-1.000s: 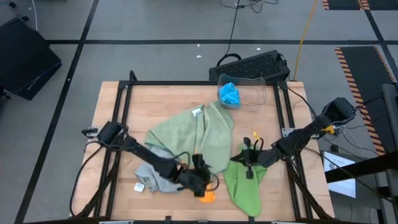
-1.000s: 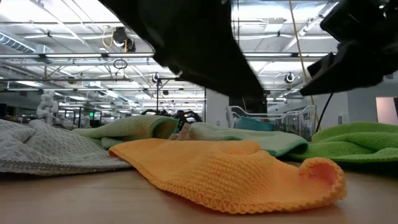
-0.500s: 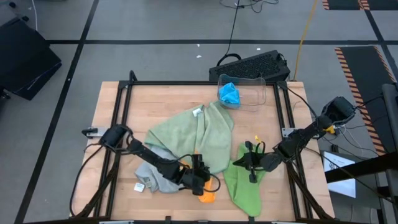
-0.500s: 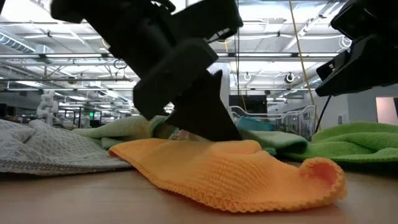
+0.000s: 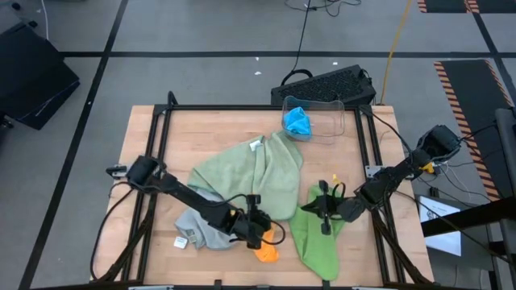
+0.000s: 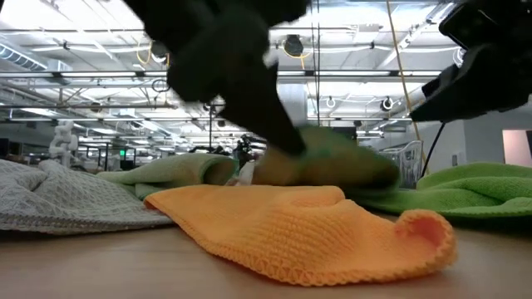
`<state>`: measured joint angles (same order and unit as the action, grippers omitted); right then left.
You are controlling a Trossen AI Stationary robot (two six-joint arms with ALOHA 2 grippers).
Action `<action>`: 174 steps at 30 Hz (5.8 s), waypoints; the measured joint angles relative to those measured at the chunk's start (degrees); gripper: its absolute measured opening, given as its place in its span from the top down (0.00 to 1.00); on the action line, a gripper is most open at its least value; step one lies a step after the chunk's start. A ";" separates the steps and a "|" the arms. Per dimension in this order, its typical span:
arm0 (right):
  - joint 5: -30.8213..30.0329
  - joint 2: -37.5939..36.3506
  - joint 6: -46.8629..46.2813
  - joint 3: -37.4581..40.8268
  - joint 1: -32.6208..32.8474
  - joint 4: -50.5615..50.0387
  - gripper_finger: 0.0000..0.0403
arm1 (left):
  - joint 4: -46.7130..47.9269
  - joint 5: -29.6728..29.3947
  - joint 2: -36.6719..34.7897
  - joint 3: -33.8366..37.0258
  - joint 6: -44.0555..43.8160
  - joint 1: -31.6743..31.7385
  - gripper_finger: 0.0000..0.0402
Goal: Fold microfiber towels
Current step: Fold the right light green microfiber towel
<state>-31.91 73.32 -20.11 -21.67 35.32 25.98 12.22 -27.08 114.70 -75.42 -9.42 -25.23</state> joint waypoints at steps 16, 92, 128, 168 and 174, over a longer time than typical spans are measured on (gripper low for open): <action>-8.75 17.78 10.21 -11.32 -0.37 12.47 0.66 | 3.19 -12.10 -11.57 -0.05 2.01 -5.03 0.98; -2.98 7.67 -5.56 -19.56 0.52 -31.12 0.93 | 0.07 -28.71 -14.26 0.00 4.68 -10.97 0.92; -19.09 44.57 4.94 -31.93 -9.49 25.01 0.45 | 9.32 -14.96 -32.56 0.00 20.95 9.67 0.92; -8.70 40.19 -0.48 -41.27 -12.70 -21.69 0.74 | 30.96 -28.90 -33.34 0.00 3.16 3.95 0.92; -11.80 40.19 3.07 -41.27 -13.00 -25.49 0.52 | 33.01 -31.82 -33.58 0.00 2.65 5.48 0.92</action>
<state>-43.70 113.51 -17.04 -62.94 22.32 0.50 45.24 -58.89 81.11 -75.42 -6.77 -19.76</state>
